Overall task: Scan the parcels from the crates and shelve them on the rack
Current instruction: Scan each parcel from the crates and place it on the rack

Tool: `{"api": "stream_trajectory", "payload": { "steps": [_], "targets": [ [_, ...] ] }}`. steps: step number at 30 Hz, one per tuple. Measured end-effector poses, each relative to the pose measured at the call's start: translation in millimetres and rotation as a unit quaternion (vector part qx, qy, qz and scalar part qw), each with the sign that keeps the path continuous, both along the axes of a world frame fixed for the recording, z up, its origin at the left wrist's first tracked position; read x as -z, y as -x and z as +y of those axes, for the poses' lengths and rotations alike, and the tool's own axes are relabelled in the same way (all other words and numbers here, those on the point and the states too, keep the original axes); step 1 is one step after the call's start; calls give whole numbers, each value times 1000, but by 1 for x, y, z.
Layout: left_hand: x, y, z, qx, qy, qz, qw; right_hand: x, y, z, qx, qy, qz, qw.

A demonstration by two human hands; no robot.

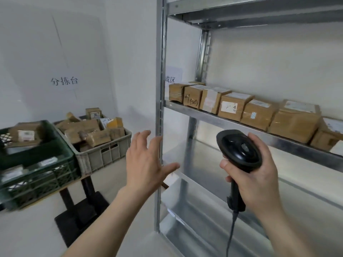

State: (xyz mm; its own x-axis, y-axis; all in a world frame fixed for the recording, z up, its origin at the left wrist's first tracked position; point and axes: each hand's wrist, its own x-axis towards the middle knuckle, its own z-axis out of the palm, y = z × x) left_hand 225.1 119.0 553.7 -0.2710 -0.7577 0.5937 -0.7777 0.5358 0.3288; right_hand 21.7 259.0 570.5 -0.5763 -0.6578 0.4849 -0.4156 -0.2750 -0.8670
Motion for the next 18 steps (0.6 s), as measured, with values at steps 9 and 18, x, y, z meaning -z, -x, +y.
{"api": "stream_trajectory", "payload": {
  "steps": [9,18],
  "targets": [
    [23,-172,-58,-81,-37,-70,994,29,-150,-92,-87,-9,-44,995],
    [46,-283,-81,-166,-93,-68,979,46,-245,-166,-167,-20,-31,985]
  ]
}}
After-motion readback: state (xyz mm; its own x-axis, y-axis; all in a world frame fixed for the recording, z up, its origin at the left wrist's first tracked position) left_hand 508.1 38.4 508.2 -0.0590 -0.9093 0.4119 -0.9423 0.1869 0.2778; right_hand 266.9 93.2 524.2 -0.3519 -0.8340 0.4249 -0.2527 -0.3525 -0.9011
